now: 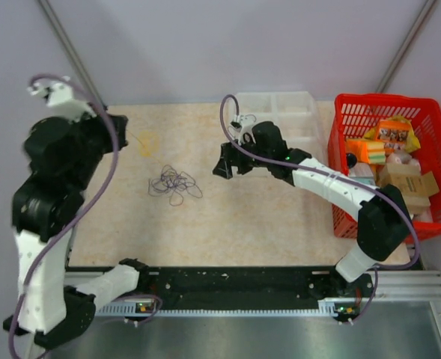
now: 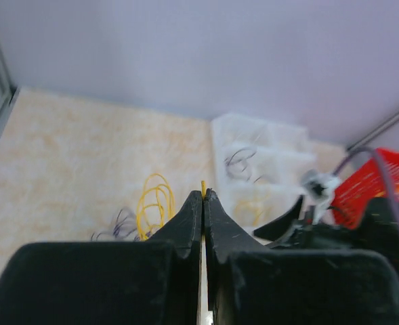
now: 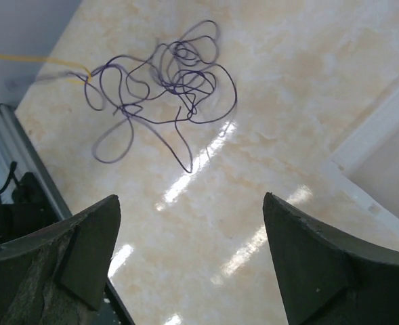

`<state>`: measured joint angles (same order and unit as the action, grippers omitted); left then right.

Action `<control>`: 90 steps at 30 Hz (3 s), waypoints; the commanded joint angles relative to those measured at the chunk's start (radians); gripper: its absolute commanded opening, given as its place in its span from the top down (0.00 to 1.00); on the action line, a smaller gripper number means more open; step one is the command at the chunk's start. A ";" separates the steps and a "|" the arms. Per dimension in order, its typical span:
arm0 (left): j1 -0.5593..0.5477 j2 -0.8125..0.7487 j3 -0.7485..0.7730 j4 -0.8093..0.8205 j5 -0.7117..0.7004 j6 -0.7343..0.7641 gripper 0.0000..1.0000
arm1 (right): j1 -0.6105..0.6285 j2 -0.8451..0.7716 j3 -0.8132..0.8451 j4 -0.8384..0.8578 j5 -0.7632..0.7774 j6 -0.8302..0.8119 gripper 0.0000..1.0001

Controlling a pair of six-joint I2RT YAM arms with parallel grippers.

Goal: Untangle the cables

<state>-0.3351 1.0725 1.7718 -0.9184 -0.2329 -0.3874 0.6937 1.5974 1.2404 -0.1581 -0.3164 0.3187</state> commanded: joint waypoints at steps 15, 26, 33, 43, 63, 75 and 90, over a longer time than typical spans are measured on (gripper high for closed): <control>0.001 -0.052 0.240 0.190 0.381 -0.205 1.00 | 0.199 0.061 0.455 0.566 -0.420 0.250 0.08; 0.002 -0.091 0.046 0.297 0.520 -0.324 1.00 | 0.334 0.124 0.591 0.212 -0.135 -0.070 0.11; 0.002 -0.080 0.015 0.320 0.566 -0.344 1.00 | 0.356 0.104 0.507 0.123 0.080 -0.250 0.25; 0.001 -0.078 -0.024 0.319 0.557 -0.335 1.00 | 0.356 0.001 0.335 0.202 -0.078 -0.228 0.24; 0.002 -0.111 -0.107 0.328 0.528 -0.317 1.00 | 0.345 -0.045 0.297 0.203 0.013 -0.181 1.00; 0.002 -0.232 -0.494 0.171 0.152 -0.190 0.23 | 0.057 0.024 0.298 0.193 0.030 0.000 1.00; 0.002 -0.439 -0.801 0.211 0.300 -0.232 0.33 | -0.163 0.329 0.384 -0.095 0.387 -0.469 1.00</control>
<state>-0.3347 0.6308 1.0012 -0.7933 -0.0113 -0.5884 0.5369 1.9053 1.5986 -0.1940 -0.0845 0.0174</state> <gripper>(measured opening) 0.674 0.022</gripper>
